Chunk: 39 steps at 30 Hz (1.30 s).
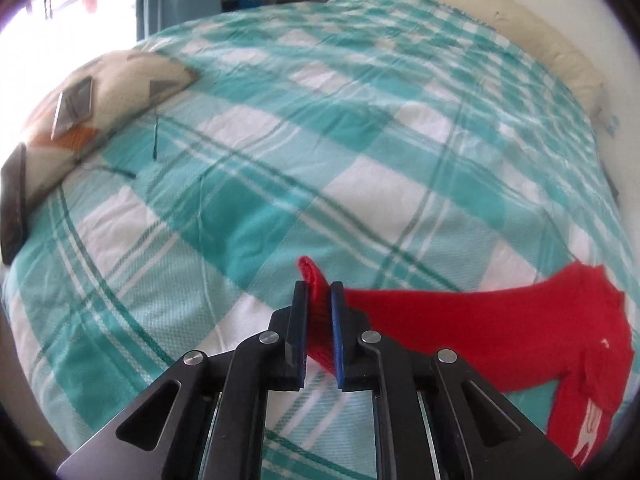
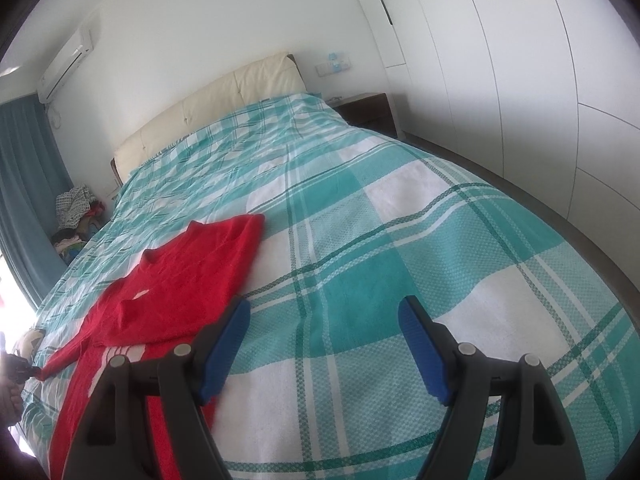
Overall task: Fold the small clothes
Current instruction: 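Grasp the spread sleeve cuff with the left gripper and lift it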
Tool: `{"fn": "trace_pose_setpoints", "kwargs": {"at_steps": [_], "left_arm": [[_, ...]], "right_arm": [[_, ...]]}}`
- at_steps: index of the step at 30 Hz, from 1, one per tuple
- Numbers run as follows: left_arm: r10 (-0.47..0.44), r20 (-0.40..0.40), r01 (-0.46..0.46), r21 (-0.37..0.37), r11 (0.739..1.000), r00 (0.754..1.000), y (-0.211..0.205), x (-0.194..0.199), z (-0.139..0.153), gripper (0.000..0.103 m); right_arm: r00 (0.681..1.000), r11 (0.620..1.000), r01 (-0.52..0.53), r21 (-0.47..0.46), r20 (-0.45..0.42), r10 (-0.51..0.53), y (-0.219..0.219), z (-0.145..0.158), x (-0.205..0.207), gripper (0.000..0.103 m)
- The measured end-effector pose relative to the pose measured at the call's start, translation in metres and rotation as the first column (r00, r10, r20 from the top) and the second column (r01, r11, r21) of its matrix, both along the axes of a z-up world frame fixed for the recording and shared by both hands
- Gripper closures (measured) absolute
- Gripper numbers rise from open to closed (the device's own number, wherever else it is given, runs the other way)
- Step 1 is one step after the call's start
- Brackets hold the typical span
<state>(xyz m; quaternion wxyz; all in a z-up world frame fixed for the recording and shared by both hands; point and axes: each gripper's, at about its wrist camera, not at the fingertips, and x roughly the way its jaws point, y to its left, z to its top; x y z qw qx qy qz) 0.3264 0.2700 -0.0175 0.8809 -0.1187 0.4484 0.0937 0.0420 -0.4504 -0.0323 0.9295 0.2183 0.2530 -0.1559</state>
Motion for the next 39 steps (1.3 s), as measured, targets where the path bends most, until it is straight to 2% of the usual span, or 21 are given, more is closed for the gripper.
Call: {"fn": "trace_pose_setpoints", "kwargs": {"at_steps": [2,4,6,9,13,17,18,20,21,22,24,27,31,34,37,39], "left_arm": [[-0.081,0.081,0.081,0.008,0.997,0.993,-0.032,-0.002,0.039,0.095],[-0.181,0.154,0.181,0.012,0.983,0.971,-0.072,-0.003,0.079,0.098],[-0.29,0.214,0.292,0.022,0.956,0.933,-0.119,-0.004,0.115,0.099],[-0.441,0.27,0.451,0.028,0.892,0.856,-0.194,-0.004,0.155,0.099],[-0.578,0.287,0.592,0.044,0.805,0.764,-0.29,-0.005,0.174,0.099],[-0.663,0.255,0.678,0.038,0.734,0.703,-0.355,-0.007,0.163,0.098],[-0.671,0.245,0.687,0.029,0.726,0.699,-0.361,-0.007,0.16,0.097],[-0.674,0.215,0.686,0.022,0.727,0.707,-0.362,-0.004,0.151,0.093],[-0.669,0.197,0.678,0.031,0.735,0.717,-0.359,-0.005,0.147,0.082],[-0.665,0.176,0.669,0.046,0.742,0.726,-0.351,-0.002,0.142,0.066],[-0.653,0.136,0.647,0.093,0.757,0.745,-0.332,0.0,0.131,0.054],[-0.639,0.036,0.628,0.151,0.763,0.768,-0.297,0.01,0.106,0.052],[-0.606,-0.151,0.624,0.214,0.752,0.781,-0.255,0.025,0.06,0.051],[-0.58,-0.243,0.628,0.234,0.742,0.777,-0.231,0.031,0.026,0.051],[-0.565,-0.287,0.629,0.231,0.743,0.773,-0.215,0.033,0.004,0.05],[-0.572,-0.309,0.641,0.211,0.738,0.76,-0.21,0.033,-0.006,0.045]], "right_arm": [[1.0,1.0,-0.006,0.015,0.016,0.006,-0.001,0.002,-0.001,0.027],[0.999,1.0,-0.009,0.03,0.031,0.008,-0.002,0.004,-0.003,0.027],[0.999,0.999,-0.01,0.044,0.04,0.008,-0.003,0.004,-0.004,0.027],[0.999,0.998,-0.011,0.061,0.044,0.008,-0.005,0.004,-0.005,0.027],[0.998,0.997,-0.002,0.076,0.061,-0.002,-0.008,0.006,-0.007,0.027],[0.998,0.996,0.003,0.089,0.063,-0.008,-0.011,0.006,-0.01,0.027],[0.998,0.996,0.0,0.092,0.06,-0.006,-0.01,0.006,-0.01,0.027],[0.998,0.995,-0.006,0.097,0.061,0.001,-0.01,0.006,-0.01,0.027],[0.998,0.995,-0.009,0.099,0.062,0.003,-0.01,0.006,-0.01,0.027],[0.998,0.995,-0.01,0.101,0.061,0.004,-0.01,0.006,-0.01,0.027],[0.999,0.994,-0.01,0.108,0.042,0.006,-0.01,0.005,-0.008,0.027],[0.999,0.989,-0.026,0.144,0.027,0.022,-0.012,0.0,-0.003,0.027],[0.999,0.99,-0.049,0.135,0.013,0.048,-0.006,0.0,0.002,0.027],[0.999,0.992,-0.053,0.118,-0.001,0.054,-0.002,-0.001,0.005,0.027],[0.999,0.993,-0.038,0.109,-0.021,0.04,-0.002,-0.004,0.005,0.027],[0.999,0.993,-0.021,0.117,-0.031,0.025,-0.005,-0.007,0.005,0.027]]}}
